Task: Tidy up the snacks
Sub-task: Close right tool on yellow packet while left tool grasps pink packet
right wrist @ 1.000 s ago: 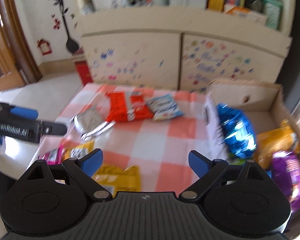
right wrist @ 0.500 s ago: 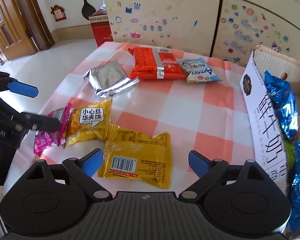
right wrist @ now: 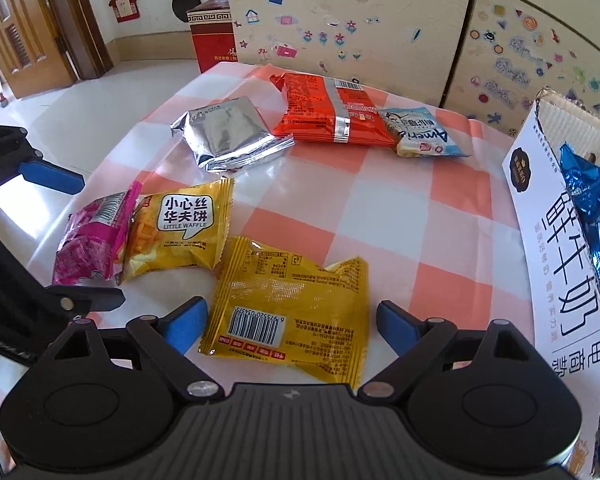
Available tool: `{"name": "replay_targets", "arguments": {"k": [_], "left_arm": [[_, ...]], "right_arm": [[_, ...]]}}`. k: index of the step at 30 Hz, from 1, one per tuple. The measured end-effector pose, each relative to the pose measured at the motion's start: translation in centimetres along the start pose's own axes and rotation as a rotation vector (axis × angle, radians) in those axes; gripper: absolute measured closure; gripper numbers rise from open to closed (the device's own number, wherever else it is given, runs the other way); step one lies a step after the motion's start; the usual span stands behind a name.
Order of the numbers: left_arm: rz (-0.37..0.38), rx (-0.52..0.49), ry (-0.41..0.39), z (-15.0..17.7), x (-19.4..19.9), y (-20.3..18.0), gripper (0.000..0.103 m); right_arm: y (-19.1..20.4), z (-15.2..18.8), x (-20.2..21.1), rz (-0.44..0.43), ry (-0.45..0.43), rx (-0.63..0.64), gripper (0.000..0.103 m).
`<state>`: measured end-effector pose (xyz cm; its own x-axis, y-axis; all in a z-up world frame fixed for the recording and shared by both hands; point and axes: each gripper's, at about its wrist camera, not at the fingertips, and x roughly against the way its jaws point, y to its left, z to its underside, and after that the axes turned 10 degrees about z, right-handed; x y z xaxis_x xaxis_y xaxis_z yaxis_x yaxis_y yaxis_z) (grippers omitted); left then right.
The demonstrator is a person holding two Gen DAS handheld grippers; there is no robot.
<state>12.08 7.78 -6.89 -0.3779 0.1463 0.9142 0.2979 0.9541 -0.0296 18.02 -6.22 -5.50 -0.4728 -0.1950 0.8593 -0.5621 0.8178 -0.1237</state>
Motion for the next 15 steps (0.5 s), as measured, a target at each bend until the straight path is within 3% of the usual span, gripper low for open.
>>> {"name": "replay_targets", "arguments": {"k": [4,8,11,15], "left_arm": [[0.023,0.043,-0.013,-0.1,-0.1,0.4,0.010],[0.071,0.053,-0.026,-0.5,0.1,0.0,0.029],[0.107,0.077,-0.030,-0.7,0.2,0.0,0.047],[0.092,0.098,-0.041,-1.0,0.2,0.0,0.053]], "right_arm": [[-0.4,-0.1,0.2,0.011,-0.013,-0.008,0.020],[-1.2,-0.4,0.4,-0.007,-0.025,-0.052,0.039],[-1.8,-0.5,0.5,-0.023,-0.022,-0.078,0.044],[-2.0,-0.6,0.8,-0.022,-0.032,-0.079,0.053]]}}
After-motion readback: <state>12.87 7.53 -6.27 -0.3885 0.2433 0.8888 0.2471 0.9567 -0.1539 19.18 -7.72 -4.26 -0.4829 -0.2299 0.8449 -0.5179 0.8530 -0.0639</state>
